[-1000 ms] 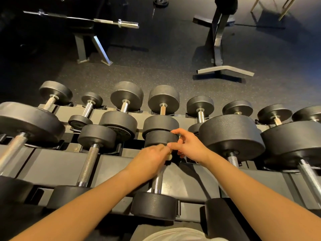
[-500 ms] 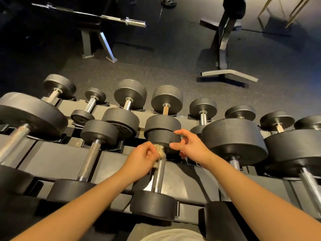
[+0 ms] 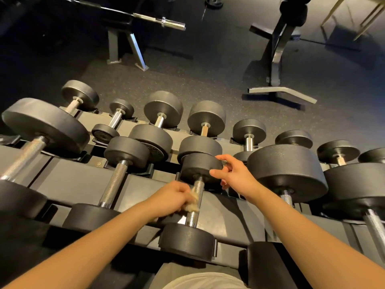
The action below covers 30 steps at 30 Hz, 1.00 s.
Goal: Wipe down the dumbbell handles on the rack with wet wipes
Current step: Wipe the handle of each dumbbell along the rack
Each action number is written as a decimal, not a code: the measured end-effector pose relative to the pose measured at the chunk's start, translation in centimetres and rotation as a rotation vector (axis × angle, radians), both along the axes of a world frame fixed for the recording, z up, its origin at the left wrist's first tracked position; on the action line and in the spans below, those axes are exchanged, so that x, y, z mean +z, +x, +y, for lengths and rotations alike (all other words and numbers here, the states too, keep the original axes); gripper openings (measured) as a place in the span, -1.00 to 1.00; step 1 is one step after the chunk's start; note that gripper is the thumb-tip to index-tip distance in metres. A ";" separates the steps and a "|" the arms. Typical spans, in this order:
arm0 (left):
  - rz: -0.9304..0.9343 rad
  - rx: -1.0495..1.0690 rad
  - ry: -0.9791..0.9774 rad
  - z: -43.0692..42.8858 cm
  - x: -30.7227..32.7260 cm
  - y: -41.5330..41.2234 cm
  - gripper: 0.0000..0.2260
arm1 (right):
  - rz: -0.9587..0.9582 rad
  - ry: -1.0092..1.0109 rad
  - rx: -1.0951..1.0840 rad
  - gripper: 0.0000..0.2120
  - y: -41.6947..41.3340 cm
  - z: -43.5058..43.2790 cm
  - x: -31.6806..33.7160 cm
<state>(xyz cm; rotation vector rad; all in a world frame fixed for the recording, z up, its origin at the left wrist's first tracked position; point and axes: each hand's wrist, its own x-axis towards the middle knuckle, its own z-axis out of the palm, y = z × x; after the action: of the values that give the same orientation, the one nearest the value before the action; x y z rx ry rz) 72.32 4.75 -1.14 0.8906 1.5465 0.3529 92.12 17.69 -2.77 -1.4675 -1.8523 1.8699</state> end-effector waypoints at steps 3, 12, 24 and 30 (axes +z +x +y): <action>0.224 0.240 0.190 1.4 -1.8 1.7 -0.77 | -0.008 0.007 -0.006 -0.64 0.0 -0.1 -0.1; 0.289 0.308 0.252 -0.8 -4.4 2.1 -0.87 | -0.004 0.018 0.005 -0.65 0.0 -0.1 0.0; 0.291 0.140 0.046 0.8 -1.5 -0.1 -0.77 | -0.020 0.004 0.000 -0.63 -0.1 -0.4 0.7; 0.098 0.263 0.024 0.5 -2.6 1.5 -0.87 | -0.082 0.009 0.004 -0.55 -0.1 -0.5 1.0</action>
<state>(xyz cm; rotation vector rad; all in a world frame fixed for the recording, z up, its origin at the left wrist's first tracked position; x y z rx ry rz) 73.78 5.30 -3.77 0.7325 1.7591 0.5238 92.00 17.23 -1.75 -1.5607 -1.8974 1.8275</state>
